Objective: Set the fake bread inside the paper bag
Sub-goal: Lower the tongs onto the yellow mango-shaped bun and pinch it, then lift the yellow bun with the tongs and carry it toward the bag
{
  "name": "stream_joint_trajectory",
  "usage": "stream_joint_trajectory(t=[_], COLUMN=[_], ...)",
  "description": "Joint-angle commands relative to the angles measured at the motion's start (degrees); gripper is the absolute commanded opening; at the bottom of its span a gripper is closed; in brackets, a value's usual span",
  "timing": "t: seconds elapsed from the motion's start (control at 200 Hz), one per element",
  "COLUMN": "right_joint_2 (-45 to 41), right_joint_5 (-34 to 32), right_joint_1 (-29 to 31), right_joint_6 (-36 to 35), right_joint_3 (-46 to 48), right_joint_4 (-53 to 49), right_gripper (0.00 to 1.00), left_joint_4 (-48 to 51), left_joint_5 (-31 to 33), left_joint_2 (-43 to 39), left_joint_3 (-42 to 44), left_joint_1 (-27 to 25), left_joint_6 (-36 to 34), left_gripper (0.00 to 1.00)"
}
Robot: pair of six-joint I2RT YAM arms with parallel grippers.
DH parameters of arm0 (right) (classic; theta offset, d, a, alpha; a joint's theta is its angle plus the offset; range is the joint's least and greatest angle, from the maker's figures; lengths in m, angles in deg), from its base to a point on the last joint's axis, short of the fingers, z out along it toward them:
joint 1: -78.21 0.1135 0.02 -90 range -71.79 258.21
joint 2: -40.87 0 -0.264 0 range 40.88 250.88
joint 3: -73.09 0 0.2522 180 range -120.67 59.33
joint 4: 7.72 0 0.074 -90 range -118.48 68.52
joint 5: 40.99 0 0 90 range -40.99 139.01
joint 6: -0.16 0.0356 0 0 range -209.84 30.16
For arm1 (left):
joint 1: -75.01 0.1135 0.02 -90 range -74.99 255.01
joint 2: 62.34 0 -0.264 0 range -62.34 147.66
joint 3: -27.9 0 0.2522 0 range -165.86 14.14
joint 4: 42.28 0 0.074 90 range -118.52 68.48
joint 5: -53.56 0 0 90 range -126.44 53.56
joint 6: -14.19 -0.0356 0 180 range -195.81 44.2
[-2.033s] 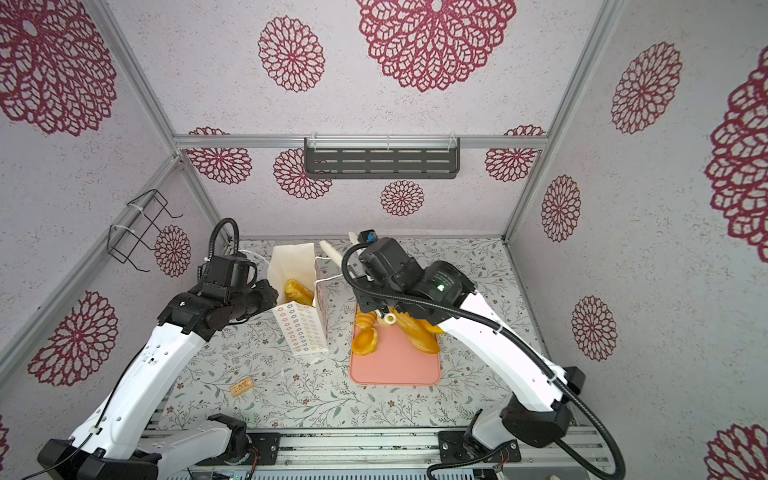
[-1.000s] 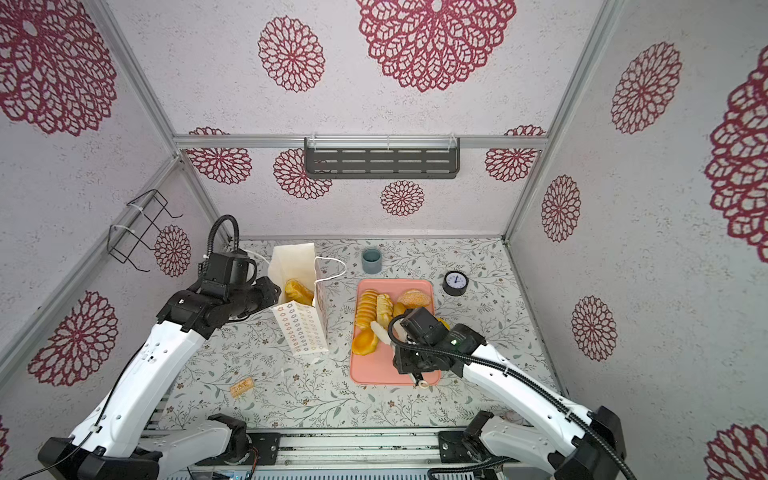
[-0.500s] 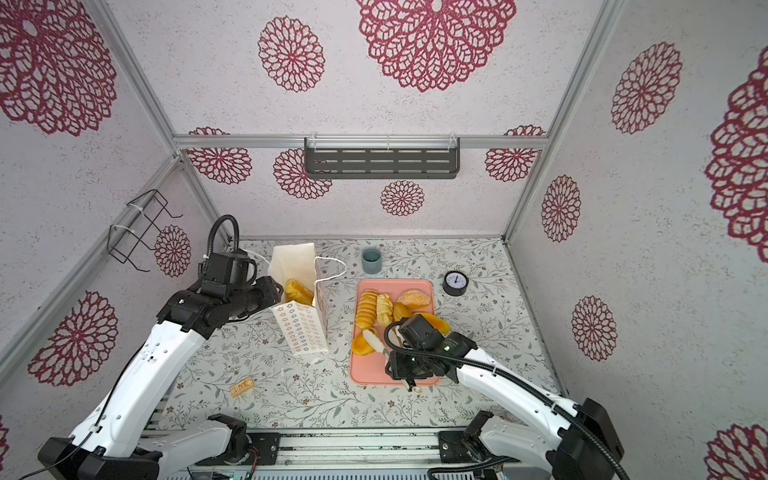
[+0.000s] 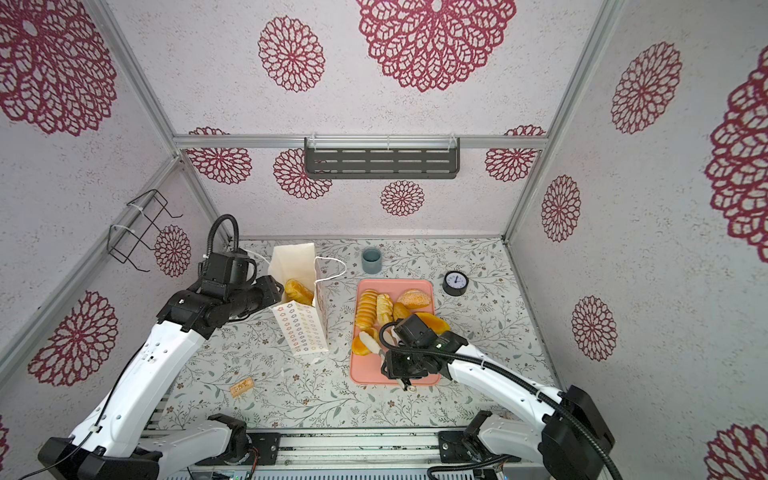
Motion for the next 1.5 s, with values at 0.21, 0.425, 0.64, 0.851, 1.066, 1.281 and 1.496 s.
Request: stream_joint_trajectory(t=[0.21, 0.425, 0.64, 0.851, 1.066, 1.281, 1.496], right_joint_2=[2.4, 4.24, 5.27, 4.53, 2.43, -1.05, -4.4], right_joint_5=[1.8, 2.04, 2.25, 2.11, 1.48, 0.65, -1.18], right_joint_1=[-0.47, -0.47, -0.47, -0.53, -0.56, -0.57, -0.56], right_joint_6=[0.24, -0.24, -0.53, -0.41, -0.07, 0.12, 0.06], right_joint_3=[-0.8, -1.31, -1.78, -1.68, -1.68, -2.33, -4.94], right_joint_4=[4.55, 5.24, 5.7, 5.49, 3.93, 1.3, -2.29], right_gripper=[0.46, 0.46, 0.46, 0.36, 0.29, 0.25, 0.23], left_joint_4=[-0.82, -0.79, -0.78, -0.78, -0.83, -0.63, -0.57], left_joint_5=[0.42, 0.59, 0.47, 0.44, 0.45, 0.58, 0.53], left_joint_2=[-0.23, -0.25, -0.12, 0.06, 0.23, 0.32, 0.41], left_joint_3=[0.76, 0.77, 0.58, 0.31, 0.14, -0.46, -0.88], left_joint_1=[0.27, 0.37, 0.39, 0.34, 0.37, 0.37, 0.37], left_joint_6=[-0.19, -0.27, -0.26, -0.27, -0.21, -0.3, -0.24], left_gripper=[0.49, 0.49, 0.49, 0.49, 0.49, 0.46, 0.39])
